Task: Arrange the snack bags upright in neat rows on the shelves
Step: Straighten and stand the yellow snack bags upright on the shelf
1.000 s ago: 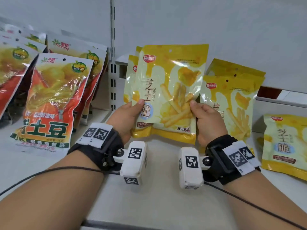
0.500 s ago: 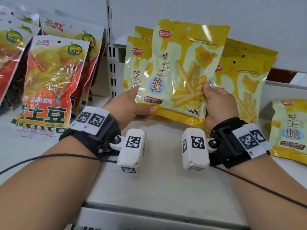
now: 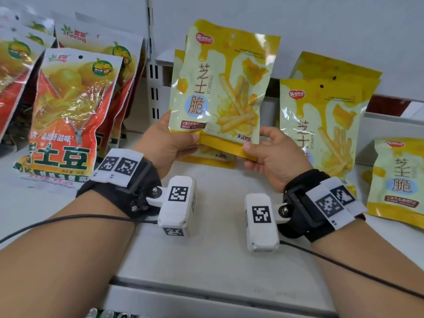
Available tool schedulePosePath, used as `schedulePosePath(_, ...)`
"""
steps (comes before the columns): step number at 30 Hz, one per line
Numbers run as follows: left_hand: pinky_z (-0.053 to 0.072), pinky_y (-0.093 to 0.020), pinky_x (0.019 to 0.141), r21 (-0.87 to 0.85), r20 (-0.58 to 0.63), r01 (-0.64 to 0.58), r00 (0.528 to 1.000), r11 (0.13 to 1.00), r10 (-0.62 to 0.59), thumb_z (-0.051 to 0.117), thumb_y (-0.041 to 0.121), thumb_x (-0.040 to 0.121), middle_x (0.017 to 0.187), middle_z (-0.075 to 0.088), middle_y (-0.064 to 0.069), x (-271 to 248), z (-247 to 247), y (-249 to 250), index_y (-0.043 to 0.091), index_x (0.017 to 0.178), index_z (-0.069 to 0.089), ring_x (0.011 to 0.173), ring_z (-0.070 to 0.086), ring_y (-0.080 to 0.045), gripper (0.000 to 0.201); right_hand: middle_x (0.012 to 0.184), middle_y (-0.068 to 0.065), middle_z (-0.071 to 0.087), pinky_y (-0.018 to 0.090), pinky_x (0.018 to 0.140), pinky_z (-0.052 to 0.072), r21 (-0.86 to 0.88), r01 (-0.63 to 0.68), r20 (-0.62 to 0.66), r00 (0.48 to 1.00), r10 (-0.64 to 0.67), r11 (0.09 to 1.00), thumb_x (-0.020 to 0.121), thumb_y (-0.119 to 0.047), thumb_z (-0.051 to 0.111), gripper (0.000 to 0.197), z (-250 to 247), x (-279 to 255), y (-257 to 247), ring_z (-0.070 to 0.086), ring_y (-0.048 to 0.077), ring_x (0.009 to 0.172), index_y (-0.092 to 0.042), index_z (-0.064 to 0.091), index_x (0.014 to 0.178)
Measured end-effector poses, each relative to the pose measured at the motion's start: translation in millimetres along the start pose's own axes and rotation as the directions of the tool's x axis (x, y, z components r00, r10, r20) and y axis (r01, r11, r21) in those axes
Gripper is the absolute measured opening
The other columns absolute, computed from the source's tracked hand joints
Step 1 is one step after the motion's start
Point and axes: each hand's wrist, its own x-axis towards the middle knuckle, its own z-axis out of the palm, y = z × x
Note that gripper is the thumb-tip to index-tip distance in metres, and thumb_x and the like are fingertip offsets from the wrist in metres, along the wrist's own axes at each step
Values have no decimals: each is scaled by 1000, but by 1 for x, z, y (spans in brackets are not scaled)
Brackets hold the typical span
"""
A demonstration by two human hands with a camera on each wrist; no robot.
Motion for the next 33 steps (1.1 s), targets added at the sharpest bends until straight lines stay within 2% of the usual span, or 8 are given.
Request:
schedulePosePath(13, 56, -23, 57, -79, 18, -66, 998, 995, 68, 55, -12, 84, 75, 73, -4, -4, 2, 3, 11, 118, 50, 59, 70, -17, 41, 84, 0, 65, 20, 54, 46, -77, 115, -64, 991, -120, 990, 84, 6, 60, 44, -4, -2, -7, 63, 8, 61, -22, 43, 113)
schedulePosePath(16, 57, -24, 61, -106, -38, -112, 993, 988, 108, 53, -11, 86, 85, 70, -6, -3, 1, 4, 15, 110, 53, 65, 70, -15, 35, 95, -2, 58, 28, 76, 44, -194, 134, -164, 972, -166, 972, 80, -7, 69, 45, -5, 0, -7, 57, 12, 83, -22, 43, 113)
schedulePosePath(19, 57, -24, 68, -105, -42, -136, 990, 985, 132, 53, -11, 86, 95, 66, -6, -5, 4, 7, 20, 106, 55, 79, 67, -18, 37, 92, -5, 58, 25, 70, 46, -138, 178, -121, 973, -195, 974, 80, -25, 71, 40, 2, -5, -12, 57, 11, 83, -20, 47, 111)
schedulePosePath(21, 56, -24, 72, -92, 53, -143, 988, 985, 148, 61, -8, 80, 106, 63, -7, -8, 8, 7, 22, 113, 55, 89, 64, -20, 44, 89, -11, 62, 23, 64, 50, -21, 159, 11, 987, -158, 987, 67, -43, 70, 66, 10, -12, -16, 61, 12, 85, -17, 46, 122)
schedulePosePath(24, 52, -30, 87, -30, 339, -99, 935, 995, 103, 85, 32, 57, 129, 56, -3, -14, 9, 6, 25, 125, 54, 106, 60, -20, 75, 100, -11, 67, 37, 76, 55, 164, 114, 196, 970, -146, 980, 41, -61, 78, 109, 14, -17, -17, 66, 11, 82, -22, 37, 135)
schedulePosePath(26, 49, -35, 94, -17, 433, -55, 900, 998, 57, 81, 59, 51, 131, 59, 3, -16, 10, 6, 22, 123, 58, 116, 58, -18, 84, 116, 1, 65, 43, 74, 57, 233, 119, 215, 962, -170, 965, 43, -49, 88, 110, 13, -19, -18, 67, 15, 86, -22, 37, 136)
schedulePosePath(29, 51, -34, 88, -35, 321, -46, 945, 998, 55, 55, 51, 77, 119, 67, 3, -17, 15, 6, 19, 116, 61, 110, 61, -14, 51, 113, 4, 66, 33, 61, 55, 233, 182, 107, 972, -211, 955, 78, 0, 67, 55, 12, -19, -19, 66, 24, 94, -18, 48, 126)
schedulePosePath(33, 48, -29, 80, 8, 153, -95, 984, 995, 93, 43, 43, 78, 110, 65, 7, -11, 13, 3, 27, 113, 62, 100, 59, -9, 43, 105, 10, 66, 47, 86, 52, 284, 213, -100, 976, -192, 935, 82, 16, 42, 43, 7, -14, -18, 63, 31, 101, -7, 55, 115)
